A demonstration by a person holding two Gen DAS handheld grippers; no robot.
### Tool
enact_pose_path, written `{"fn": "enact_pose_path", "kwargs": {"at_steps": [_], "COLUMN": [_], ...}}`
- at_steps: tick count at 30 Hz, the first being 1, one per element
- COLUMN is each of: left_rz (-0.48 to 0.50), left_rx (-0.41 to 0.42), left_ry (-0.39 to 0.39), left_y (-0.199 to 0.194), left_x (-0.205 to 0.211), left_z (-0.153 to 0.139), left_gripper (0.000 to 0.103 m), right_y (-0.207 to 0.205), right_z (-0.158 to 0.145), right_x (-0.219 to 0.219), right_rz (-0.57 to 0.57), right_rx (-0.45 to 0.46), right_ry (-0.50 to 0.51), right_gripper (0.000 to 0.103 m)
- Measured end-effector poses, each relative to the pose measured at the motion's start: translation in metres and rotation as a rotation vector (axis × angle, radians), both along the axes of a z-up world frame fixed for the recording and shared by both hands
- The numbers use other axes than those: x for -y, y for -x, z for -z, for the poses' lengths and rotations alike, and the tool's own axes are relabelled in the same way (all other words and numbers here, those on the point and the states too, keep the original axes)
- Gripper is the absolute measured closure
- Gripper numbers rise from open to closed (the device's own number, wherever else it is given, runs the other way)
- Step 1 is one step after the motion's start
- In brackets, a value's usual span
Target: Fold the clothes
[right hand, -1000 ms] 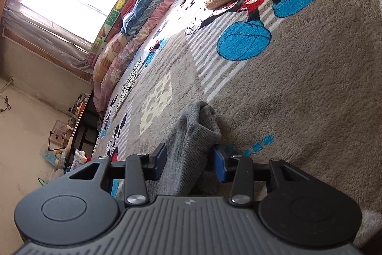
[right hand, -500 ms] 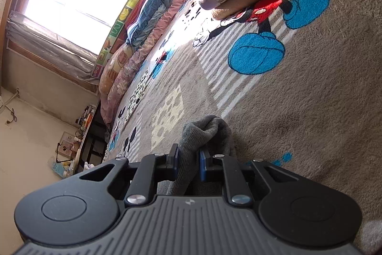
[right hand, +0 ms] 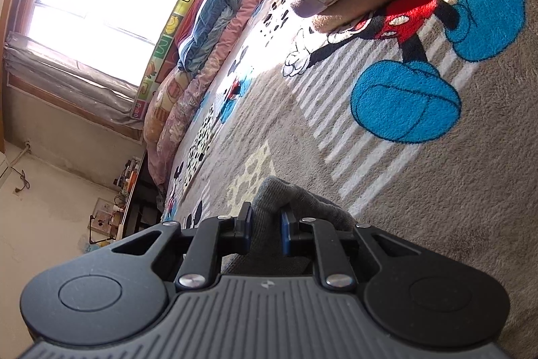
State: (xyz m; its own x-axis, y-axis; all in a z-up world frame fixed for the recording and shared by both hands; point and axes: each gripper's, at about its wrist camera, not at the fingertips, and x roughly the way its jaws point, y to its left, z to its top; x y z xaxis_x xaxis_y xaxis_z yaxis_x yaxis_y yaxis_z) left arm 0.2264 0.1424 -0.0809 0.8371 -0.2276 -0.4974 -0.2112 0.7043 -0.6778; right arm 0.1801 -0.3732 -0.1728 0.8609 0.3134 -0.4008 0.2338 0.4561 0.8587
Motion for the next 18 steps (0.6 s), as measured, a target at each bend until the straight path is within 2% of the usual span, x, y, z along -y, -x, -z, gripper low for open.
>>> {"fn": "enact_pose_path", "kwargs": {"at_steps": [12, 18], "left_rz": [-0.007, -0.004], "left_rx": [-0.093, -0.108], "left_ry": [-0.009, -0.015], "left_y": [-0.056, -0.078], "left_x": [0.006, 0.011], "left_z": [0.02, 0.029], "left_gripper": [0.1, 0.1], "right_y": [-0.042, -0.051], "right_z": [0.014, 0.021], "right_x": [0.005, 0.007], "right_rz": [0.005, 0.001], "right_rx": [-0.046, -0.074], "right_ry": [0.009, 0.008], "right_gripper": [0.085, 0.084]}}
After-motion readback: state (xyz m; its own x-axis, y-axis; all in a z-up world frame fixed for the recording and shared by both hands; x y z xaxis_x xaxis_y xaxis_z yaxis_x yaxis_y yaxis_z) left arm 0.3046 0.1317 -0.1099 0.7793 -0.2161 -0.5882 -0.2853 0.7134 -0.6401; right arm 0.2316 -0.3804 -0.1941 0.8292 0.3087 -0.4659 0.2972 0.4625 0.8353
